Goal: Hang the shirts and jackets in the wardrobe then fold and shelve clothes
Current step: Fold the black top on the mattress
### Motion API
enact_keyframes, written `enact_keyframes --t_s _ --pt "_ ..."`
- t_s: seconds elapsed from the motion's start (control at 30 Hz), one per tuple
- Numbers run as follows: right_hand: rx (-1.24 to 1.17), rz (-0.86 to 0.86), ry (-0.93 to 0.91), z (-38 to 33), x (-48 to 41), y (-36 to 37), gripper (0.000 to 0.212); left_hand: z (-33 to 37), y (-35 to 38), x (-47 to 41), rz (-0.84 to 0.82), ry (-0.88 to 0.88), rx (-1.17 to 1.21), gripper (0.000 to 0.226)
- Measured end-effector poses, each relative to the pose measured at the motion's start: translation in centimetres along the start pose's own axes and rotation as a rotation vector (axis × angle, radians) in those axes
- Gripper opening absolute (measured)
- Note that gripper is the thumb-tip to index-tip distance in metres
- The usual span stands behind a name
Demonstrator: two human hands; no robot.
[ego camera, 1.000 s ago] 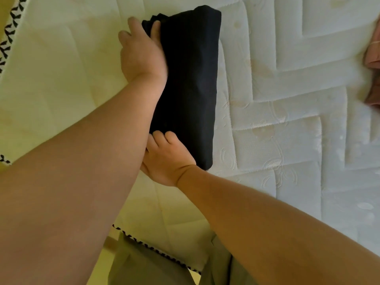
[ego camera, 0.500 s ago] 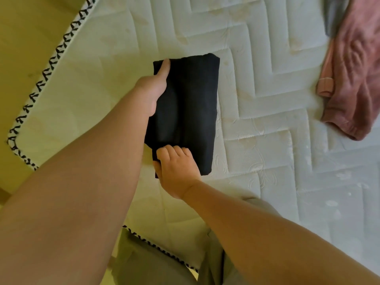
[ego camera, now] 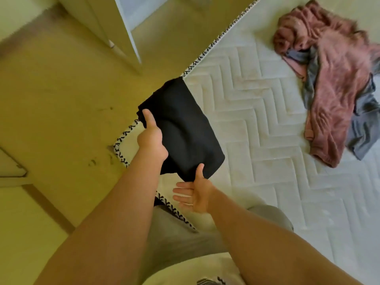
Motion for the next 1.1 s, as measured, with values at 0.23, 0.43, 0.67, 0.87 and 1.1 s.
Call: enact_keyframes --t_s 0.23,0.43,0.67,0.87,1.1 --pt "-0.637 -0.231 -0.067 -0.2 8.8 15.8 0.135 7.4 -11.8 4.3 -0.183 -0.063 0.434 0.088" --pt "-0.780 -0.429 -0.360 -5.5 17.0 22.1 0.095 13.3 -15.6 7.3 -0.404 -0.040 0.566 0.067" --pt "-0.668 -0.492 -0.562 -7.2 22.8 26.9 0.072 17.3 -20.8 7.3 -0.434 -0.052 0.611 0.063" --pt "-0.662 -0.590 -0.674 -6.4 27.5 32.3 0.059 20.6 -26.8 8.8 -0.449 0.037 0.615 0.075" --pt "-0.809 -0.483 -0.843 -9.6 32.0 36.3 0.060 29.9 -28.6 10.5 -0.700 0.217 0.470 0.071"
Point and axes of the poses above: each hand's wrist, its own x-axis away from the middle knuckle, its own y-axis out of the palm, z = x × y, the point moved 8 cm from there along -x, towards the middle knuckle, and after that the axes turned 6 degrees about z, right-handed, at the moved point
